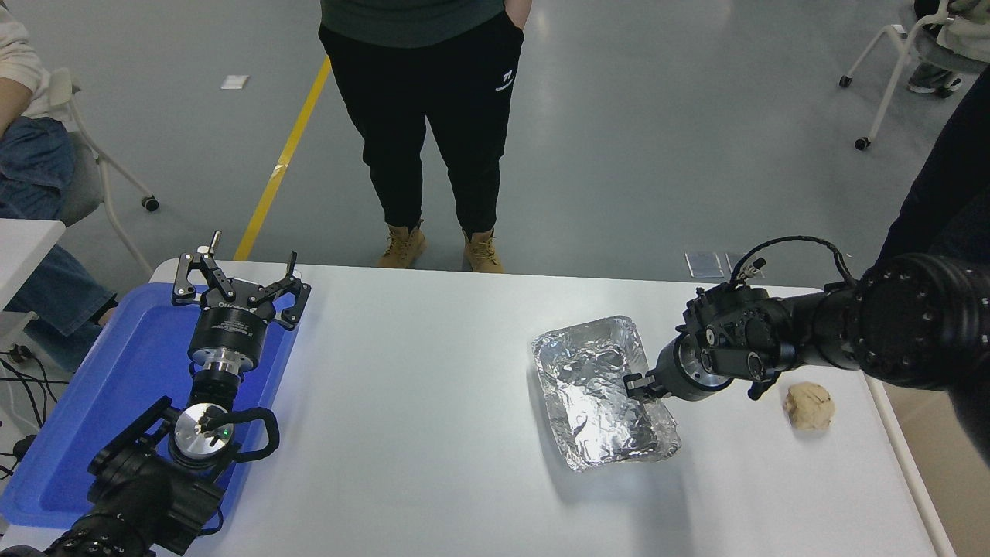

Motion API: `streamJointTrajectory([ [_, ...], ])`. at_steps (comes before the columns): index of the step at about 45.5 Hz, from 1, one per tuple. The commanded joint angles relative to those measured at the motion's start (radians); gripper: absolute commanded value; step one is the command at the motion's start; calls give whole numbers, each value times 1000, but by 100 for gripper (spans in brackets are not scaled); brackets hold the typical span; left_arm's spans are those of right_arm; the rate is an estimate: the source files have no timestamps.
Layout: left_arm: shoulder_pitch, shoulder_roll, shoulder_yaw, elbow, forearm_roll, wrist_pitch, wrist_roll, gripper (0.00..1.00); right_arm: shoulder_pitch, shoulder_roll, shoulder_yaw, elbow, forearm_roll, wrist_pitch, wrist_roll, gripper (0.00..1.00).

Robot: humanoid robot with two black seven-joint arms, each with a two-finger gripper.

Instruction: Pick up foil plate and place in dustbin

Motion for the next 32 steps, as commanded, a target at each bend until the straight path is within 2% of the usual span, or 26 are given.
streamJointTrajectory([
  [1,0,0,0,0,0,-1,0,100,238,-113,-15,213,-23,19,0,0],
  [15,0,0,0,0,2,-1,0,100,551,-247,-114,385,-50,150,2,0],
  [32,0,0,0,0,2,-1,0,100,760,-282,-180,420,-115,303,0,0],
])
